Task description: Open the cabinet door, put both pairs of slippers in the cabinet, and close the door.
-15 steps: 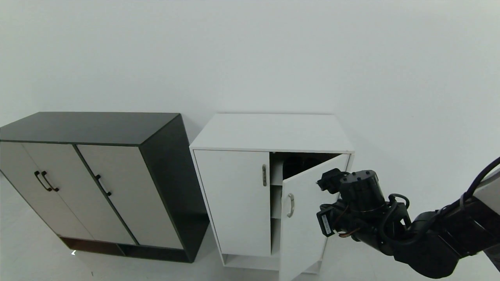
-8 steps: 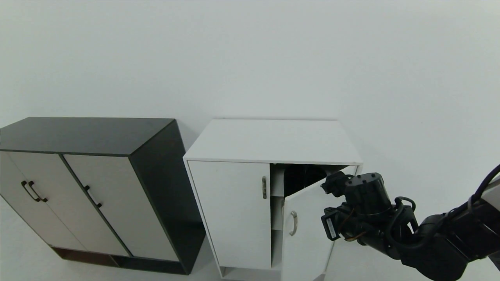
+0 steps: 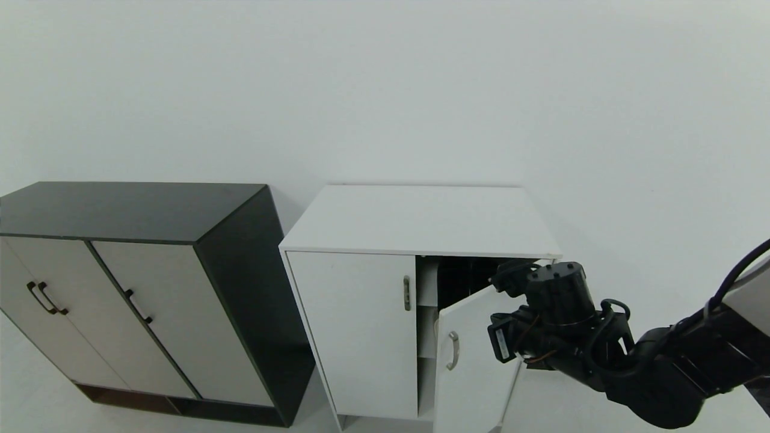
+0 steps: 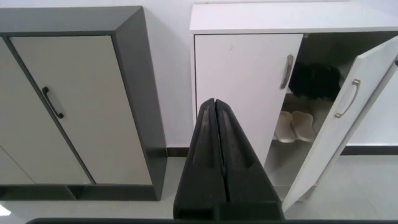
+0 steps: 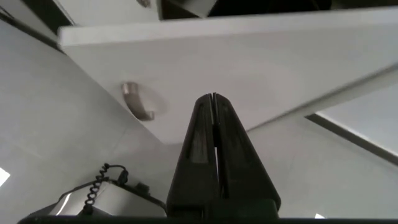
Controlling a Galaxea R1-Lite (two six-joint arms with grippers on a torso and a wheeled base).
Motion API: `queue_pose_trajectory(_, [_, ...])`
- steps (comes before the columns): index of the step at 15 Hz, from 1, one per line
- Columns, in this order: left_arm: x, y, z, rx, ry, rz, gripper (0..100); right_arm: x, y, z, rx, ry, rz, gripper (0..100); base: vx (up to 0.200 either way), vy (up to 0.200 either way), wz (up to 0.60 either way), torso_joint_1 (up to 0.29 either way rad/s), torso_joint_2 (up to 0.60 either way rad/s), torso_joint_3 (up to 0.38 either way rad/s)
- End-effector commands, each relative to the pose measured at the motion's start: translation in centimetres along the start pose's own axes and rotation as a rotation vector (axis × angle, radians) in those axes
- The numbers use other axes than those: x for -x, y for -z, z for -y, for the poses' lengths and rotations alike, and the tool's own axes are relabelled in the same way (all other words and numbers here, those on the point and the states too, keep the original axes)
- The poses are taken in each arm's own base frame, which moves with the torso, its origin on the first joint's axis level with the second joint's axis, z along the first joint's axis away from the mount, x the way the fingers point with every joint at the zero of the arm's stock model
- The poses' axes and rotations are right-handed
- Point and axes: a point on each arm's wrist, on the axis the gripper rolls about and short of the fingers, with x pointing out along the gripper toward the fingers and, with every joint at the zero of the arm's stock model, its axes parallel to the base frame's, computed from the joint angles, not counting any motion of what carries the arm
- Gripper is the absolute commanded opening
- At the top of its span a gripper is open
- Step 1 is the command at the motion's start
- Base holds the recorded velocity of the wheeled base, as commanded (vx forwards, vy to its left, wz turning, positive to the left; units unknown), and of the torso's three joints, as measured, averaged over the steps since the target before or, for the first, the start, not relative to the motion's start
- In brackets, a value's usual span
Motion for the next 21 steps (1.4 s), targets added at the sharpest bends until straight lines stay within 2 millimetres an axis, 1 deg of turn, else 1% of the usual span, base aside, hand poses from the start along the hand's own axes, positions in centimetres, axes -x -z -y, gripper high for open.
queue_pose_trajectory(1, [0.0, 0.0, 0.0, 0.0, -0.001, 0.001, 0, -1.3, 0.6, -0.4, 0.004, -0.001, -0.01, 0, 0.0, 0.0, 0.0, 0.0, 0.0, 0.0])
queue_pose_trajectory(3, [0.0, 0.0, 0.0, 0.0, 0.001, 0.001, 0, -2.4, 0.6, -0.6, -0.002, -0.001, 0.01, 0, 0.0, 0.0, 0.0, 0.0, 0.0, 0.0])
queue_pose_trajectory(7, [0.0, 0.0, 0.0, 0.0, 0.001, 0.001, 0, -3.3, 0.6, -0.4, -0.013, 0.01, 0.017, 0, 0.0, 0.0, 0.0, 0.0, 0.0, 0.0])
queue_pose_trajectory(10, [0.0, 0.0, 0.0, 0.0, 0.001, 0.001, 0, -3.9, 0.2, -0.4, -0.021, 0.013, 0.033, 0, 0.0, 0.0, 0.0, 0.0, 0.0, 0.0])
queue_pose_trajectory(12, [0.0, 0.0, 0.0, 0.0, 0.001, 0.001, 0, -4.4, -0.4, -0.5, -0.032, 0.013, 0.054, 0, 0.0, 0.0, 0.0, 0.0, 0.0, 0.0])
queue_pose_trajectory(19, [0.0, 0.0, 0.0, 0.002, 0.001, 0.001, 0, -7.5, -1.1, -0.2, -0.055, 0.033, 0.082, 0, 0.0, 0.0, 0.0, 0.0, 0.0, 0.0])
queue_pose_trajectory(21, [0.0, 0.0, 0.0, 0.002, -0.001, 0.001, 0, -8.4, -1.7, 0.2, -0.064, 0.045, 0.1, 0, 0.0, 0.0, 0.0, 0.0, 0.0, 0.0])
